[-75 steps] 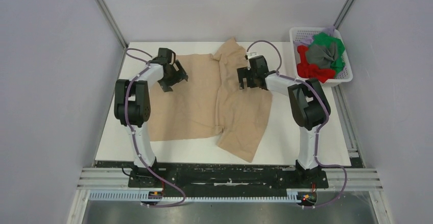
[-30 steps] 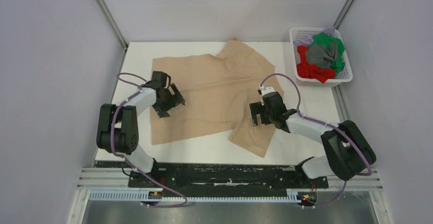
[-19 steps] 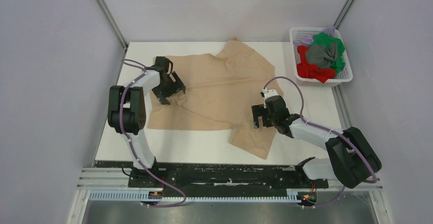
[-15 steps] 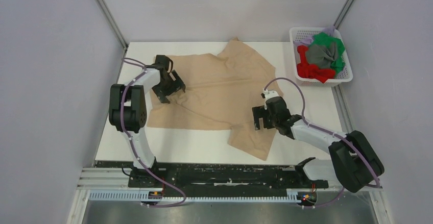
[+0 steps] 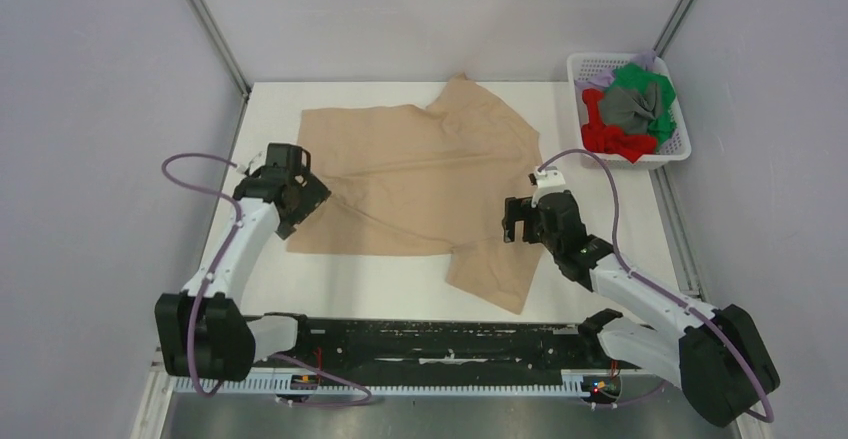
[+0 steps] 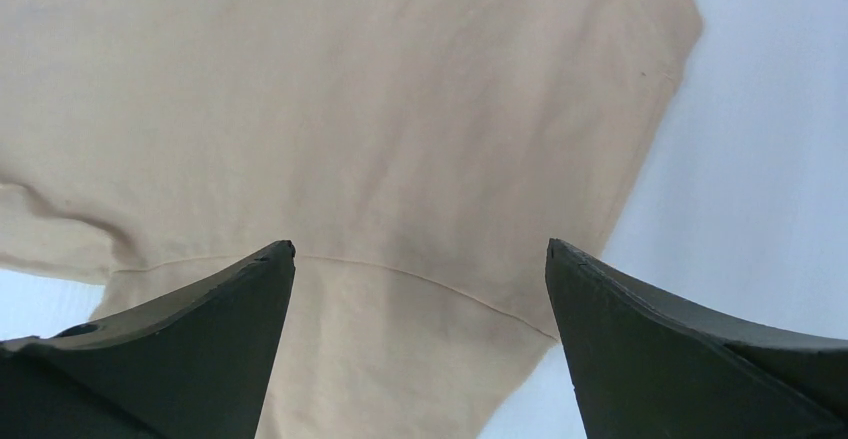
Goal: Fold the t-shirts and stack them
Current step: Flatten out the tshirt, then grab the side of the flattened tshirt closest away from the robot with both arms
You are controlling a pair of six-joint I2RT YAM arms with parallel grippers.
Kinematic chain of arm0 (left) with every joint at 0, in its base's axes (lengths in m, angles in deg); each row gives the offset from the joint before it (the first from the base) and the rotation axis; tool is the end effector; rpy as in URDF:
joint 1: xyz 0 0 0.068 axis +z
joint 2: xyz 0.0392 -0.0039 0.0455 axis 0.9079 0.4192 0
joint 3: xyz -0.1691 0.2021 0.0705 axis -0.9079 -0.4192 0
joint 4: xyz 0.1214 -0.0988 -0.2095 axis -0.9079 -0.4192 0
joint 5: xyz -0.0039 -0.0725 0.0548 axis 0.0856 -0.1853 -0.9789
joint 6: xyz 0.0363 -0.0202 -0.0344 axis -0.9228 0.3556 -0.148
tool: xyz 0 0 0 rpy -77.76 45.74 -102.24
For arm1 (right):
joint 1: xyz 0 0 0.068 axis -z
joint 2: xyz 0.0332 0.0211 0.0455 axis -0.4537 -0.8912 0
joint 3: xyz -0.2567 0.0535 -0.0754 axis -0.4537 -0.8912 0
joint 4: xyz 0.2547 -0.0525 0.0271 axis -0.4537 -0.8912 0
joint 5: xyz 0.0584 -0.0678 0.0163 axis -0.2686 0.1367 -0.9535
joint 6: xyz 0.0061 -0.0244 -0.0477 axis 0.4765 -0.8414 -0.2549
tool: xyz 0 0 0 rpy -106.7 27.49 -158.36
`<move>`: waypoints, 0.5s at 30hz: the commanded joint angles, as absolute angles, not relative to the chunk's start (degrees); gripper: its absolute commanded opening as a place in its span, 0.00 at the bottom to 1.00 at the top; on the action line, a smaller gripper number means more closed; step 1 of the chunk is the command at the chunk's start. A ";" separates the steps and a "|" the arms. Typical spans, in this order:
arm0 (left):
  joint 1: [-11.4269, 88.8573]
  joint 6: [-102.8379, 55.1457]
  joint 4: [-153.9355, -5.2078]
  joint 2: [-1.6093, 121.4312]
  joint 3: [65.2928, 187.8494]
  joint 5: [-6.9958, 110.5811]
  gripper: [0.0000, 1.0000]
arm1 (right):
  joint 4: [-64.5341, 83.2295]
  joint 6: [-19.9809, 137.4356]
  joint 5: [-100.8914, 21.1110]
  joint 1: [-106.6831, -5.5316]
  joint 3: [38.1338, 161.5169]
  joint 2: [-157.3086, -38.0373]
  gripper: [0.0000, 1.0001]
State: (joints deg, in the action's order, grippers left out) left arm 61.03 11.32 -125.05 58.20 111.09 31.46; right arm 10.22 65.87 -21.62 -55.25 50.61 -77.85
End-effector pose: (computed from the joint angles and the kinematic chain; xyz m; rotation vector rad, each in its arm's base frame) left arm 0.2514 -0.0110 0.2580 -1.0062 2.3841 -0.0470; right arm 0.1953 0.0975 0.1924 -0.1649 2.1644 0.2222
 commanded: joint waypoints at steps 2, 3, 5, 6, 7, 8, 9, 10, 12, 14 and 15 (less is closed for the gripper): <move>63.51 23.41 -133.91 49.83 101.06 20.70 1.00 | 13.41 65.37 -15.68 -55.37 46.05 -71.70 0.98; 64.71 24.63 -133.54 49.01 99.38 20.75 1.00 | 13.68 65.31 -15.41 -55.39 45.64 -70.99 0.98; 68.01 25.34 -130.64 48.51 96.84 22.09 0.94 | 14.66 65.29 -15.60 -55.32 45.00 -69.99 0.98; 69.02 25.41 -129.05 48.81 96.07 23.18 0.92 | 15.11 65.33 -16.17 -55.39 44.77 -69.93 0.98; 69.78 25.23 -127.44 49.54 95.45 24.11 0.89 | 15.22 65.34 -16.82 -55.37 44.67 -69.93 0.98; 70.08 25.53 -126.13 50.45 95.31 24.14 0.87 | 15.27 65.34 -17.09 -55.37 44.71 -70.13 0.98; 70.54 25.73 -124.97 51.65 95.34 24.11 0.82 | 15.20 65.14 -17.29 -55.37 44.84 -70.46 0.98; 70.85 25.76 -124.11 52.77 95.42 24.06 0.79 | 15.03 65.04 -17.19 -55.37 44.92 -70.74 0.98; 71.72 25.40 -121.77 55.49 96.21 24.61 0.77 | 14.78 64.71 -16.56 -55.37 45.19 -71.05 0.98; 72.41 25.07 -120.69 58.12 97.48 26.13 0.76 | 14.51 64.56 -15.81 -55.33 45.28 -71.08 0.98; 72.59 25.30 -120.37 59.53 98.00 26.13 0.75 | 14.41 64.37 -15.50 -55.37 45.22 -71.06 0.98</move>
